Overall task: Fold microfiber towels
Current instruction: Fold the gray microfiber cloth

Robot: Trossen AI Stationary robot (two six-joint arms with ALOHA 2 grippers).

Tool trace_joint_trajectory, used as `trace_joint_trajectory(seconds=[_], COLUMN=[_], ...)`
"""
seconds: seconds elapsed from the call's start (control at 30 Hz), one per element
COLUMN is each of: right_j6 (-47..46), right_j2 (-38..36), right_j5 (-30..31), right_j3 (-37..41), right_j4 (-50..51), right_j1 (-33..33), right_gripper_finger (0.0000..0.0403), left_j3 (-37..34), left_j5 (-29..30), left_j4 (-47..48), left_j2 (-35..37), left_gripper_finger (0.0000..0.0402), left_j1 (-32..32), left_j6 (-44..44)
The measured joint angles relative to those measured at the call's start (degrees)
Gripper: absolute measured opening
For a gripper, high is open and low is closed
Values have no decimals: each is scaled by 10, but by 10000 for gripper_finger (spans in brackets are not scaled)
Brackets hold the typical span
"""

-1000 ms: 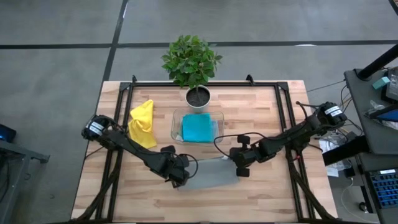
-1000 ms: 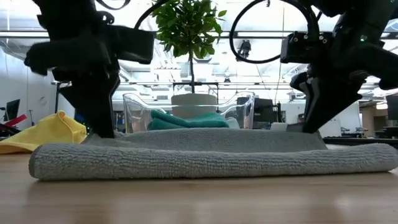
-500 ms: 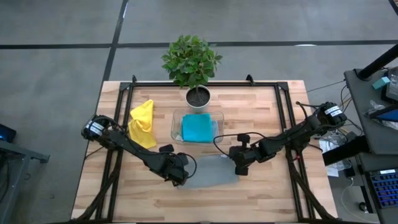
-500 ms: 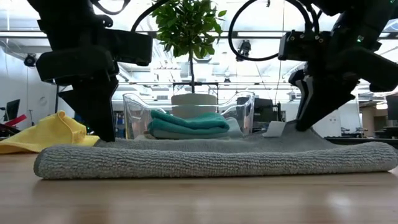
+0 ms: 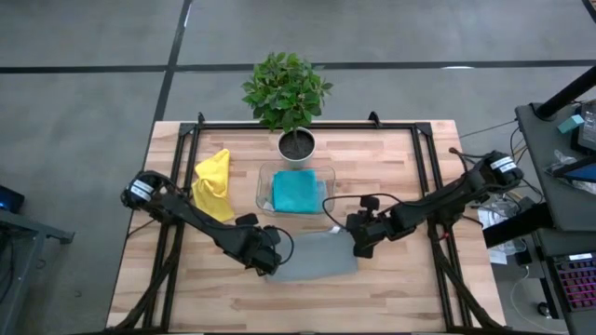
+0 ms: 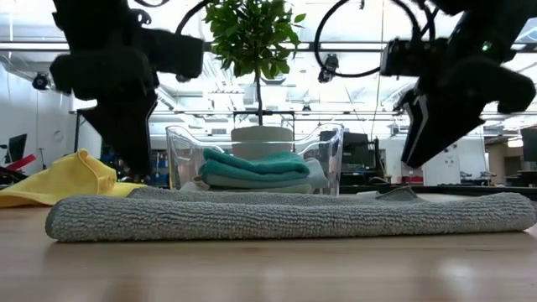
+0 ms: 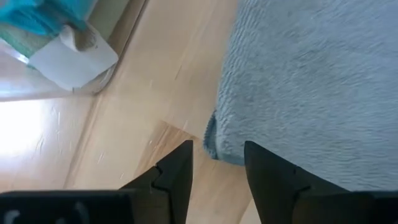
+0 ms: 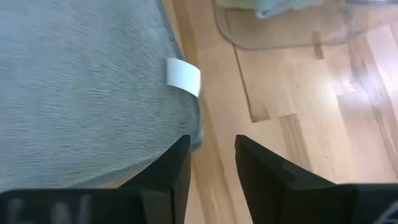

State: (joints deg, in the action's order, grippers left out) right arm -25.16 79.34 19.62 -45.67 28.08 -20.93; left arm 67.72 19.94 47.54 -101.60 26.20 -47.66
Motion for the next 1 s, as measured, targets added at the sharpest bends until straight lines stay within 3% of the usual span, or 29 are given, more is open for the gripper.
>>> trace_joint_trajectory(seconds=[0.13,0.53,0.8,1.0], right_j6=[-24,-50,-159,-267], right_j2=[-12,5,-2,-39], right_j5=[1,14,-26,-81], right_j3=[0,58,68,67], right_j4=[-17,-209,-206,-171], right_j1=[-23,-61,-61,-61], right_gripper_finger=[113,96,100,149], left_j3=[2,-51,-38,-32], left_j5=[3,89,93,90], left_j4=[-12,-81,-75,-59], left_j2=[5,-30,-55,-32], left_gripper_finger=[128,127,127,127], left_j1=[0,-4,-7,-7], left_j6=[0,-27,-38,-26])
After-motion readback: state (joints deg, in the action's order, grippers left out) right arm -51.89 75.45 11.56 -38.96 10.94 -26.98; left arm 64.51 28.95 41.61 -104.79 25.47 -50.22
